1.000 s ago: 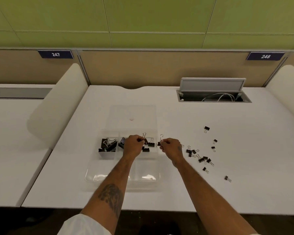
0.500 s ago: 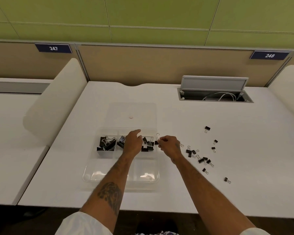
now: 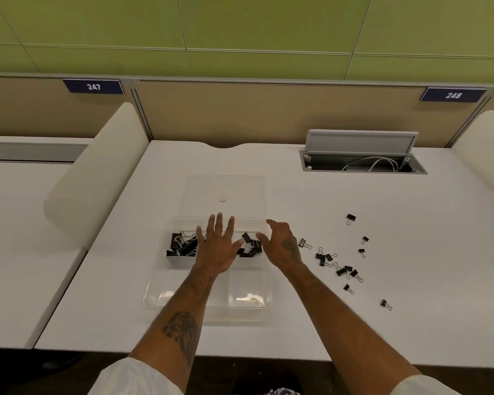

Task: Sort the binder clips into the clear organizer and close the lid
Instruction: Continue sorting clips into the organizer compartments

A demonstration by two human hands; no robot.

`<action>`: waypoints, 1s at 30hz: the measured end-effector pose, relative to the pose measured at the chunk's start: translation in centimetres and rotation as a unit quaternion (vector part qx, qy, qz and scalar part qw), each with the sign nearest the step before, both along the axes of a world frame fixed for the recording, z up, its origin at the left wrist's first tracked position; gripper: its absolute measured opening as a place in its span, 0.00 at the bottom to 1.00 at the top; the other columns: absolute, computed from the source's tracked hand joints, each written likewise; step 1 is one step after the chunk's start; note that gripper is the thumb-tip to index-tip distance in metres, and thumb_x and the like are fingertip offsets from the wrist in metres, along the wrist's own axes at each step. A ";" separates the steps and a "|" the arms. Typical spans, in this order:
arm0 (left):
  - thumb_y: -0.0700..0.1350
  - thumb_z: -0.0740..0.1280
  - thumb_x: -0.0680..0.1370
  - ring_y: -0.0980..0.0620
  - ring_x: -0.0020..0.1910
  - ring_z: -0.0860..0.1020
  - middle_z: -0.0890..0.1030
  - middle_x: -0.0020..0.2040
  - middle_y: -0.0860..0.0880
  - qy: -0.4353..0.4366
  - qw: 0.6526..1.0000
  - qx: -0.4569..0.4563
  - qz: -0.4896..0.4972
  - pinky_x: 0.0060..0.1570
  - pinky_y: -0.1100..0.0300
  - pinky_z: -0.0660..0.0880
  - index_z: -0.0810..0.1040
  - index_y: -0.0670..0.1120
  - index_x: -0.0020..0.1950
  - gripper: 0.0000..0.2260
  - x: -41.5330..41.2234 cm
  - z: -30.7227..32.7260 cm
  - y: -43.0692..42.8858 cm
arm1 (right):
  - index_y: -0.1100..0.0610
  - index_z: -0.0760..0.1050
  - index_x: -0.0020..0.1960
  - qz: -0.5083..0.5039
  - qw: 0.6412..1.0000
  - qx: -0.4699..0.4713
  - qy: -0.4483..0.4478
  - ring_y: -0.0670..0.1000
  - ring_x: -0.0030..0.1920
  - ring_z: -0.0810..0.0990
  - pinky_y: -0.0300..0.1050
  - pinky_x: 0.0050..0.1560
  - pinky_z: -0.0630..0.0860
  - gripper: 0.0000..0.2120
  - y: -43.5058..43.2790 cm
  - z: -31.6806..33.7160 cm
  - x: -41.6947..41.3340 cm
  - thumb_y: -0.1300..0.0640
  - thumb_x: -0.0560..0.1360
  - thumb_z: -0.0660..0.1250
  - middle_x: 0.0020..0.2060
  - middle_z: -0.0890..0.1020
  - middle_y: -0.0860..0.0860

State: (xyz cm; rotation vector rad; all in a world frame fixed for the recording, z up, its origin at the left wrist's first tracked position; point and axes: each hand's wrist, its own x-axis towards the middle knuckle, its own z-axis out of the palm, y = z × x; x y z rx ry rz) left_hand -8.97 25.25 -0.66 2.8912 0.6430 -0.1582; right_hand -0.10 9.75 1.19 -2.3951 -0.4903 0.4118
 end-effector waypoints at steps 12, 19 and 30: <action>0.63 0.46 0.81 0.46 0.78 0.37 0.41 0.80 0.46 -0.001 0.998 -0.030 -0.057 0.73 0.39 0.39 0.39 0.53 0.79 0.31 1.7 -0.2 -2.0 | 0.54 0.64 0.73 0.015 0.977 -0.147 -0.156 0.57 0.66 0.70 0.55 0.59 0.74 0.23 -5.1 -2.5 0.4 0.47 0.81 0.58 0.73 0.61 0.56; 0.62 0.48 0.81 0.47 0.78 0.40 0.44 0.80 0.45 -0.008 0.993 -0.019 -0.117 0.74 0.43 0.40 0.41 0.52 0.79 0.30 5.6 -0.9 -5.7 | 0.53 0.67 0.71 -0.002 0.967 -0.210 -0.145 0.57 0.64 0.71 0.53 0.59 0.72 0.20 -10.5 -4.5 3.2 0.50 0.80 0.60 0.69 0.67 0.55; 0.56 0.56 0.82 0.45 0.74 0.62 0.61 0.76 0.45 0.013 0.980 -0.028 -0.199 0.74 0.50 0.56 0.54 0.49 0.78 0.27 12.3 -2.0 -11.4 | 0.51 0.72 0.68 0.089 0.953 -0.251 -0.145 0.58 0.60 0.73 0.51 0.57 0.68 0.19 -13.7 -6.6 8.1 0.46 0.80 0.58 0.59 0.77 0.56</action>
